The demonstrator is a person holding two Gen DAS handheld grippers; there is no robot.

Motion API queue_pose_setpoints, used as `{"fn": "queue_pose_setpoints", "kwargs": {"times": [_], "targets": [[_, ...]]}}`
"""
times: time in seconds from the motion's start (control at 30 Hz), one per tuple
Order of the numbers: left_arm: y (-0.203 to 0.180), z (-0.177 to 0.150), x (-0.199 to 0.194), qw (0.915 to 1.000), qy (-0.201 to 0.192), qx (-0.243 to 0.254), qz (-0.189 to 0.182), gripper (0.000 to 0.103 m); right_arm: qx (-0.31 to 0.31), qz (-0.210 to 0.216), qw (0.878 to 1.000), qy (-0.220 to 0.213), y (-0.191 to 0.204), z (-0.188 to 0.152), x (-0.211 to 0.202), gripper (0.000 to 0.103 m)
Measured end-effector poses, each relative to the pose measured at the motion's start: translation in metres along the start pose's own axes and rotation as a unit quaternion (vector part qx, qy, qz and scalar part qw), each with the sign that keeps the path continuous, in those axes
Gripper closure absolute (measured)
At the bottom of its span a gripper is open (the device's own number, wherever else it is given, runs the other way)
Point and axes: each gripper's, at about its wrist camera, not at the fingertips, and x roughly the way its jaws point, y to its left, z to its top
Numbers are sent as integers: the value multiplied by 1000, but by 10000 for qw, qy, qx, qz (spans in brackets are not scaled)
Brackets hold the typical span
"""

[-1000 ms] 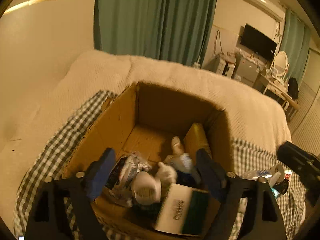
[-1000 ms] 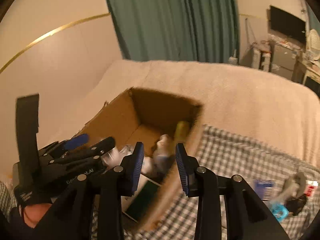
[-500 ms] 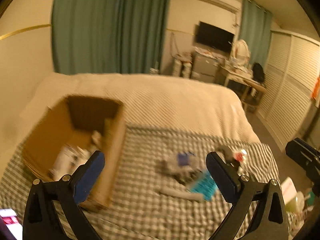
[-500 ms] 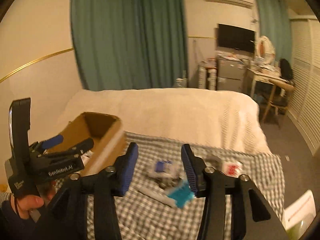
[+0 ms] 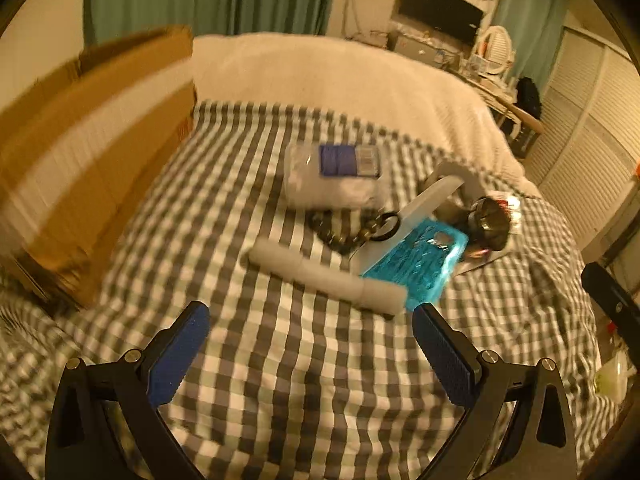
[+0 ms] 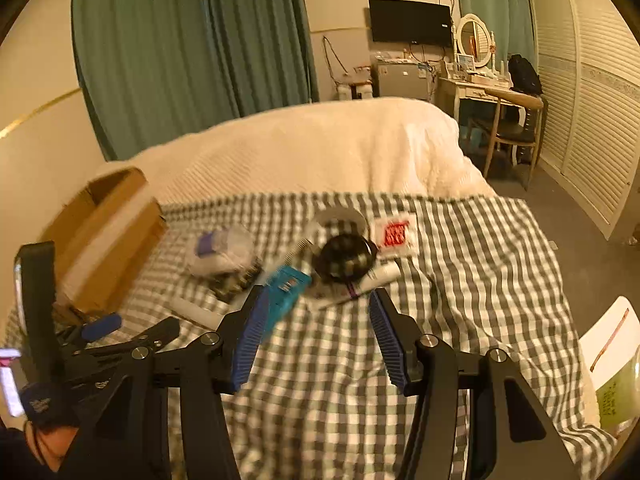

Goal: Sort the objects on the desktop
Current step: 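Grasp the white plastic tube with the left gripper while the right grasps the black round mirror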

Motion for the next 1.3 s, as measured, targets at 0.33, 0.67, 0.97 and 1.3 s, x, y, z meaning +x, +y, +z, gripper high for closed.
{"fn": "queue_pose_setpoints", "kwargs": {"times": [0.33, 0.67, 0.97, 1.3], "targets": [[-1, 9, 43, 9970, -12, -728, 248, 0, 249, 45, 9995, -165, -21, -2, 71, 35], [-13, 16, 73, 9984, -42, -525, 222, 16, -36, -15, 9999, -148, -21, 14, 134, 19], [-3, 21, 69, 9976, -171, -595, 322, 69, -21, -65, 10000, -3, -26, 7, 155, 19], [-11, 21, 49, 9982, -250, -529, 104, 84, 44, 63, 9998, -193, -30, 9, 139, 28]]}}
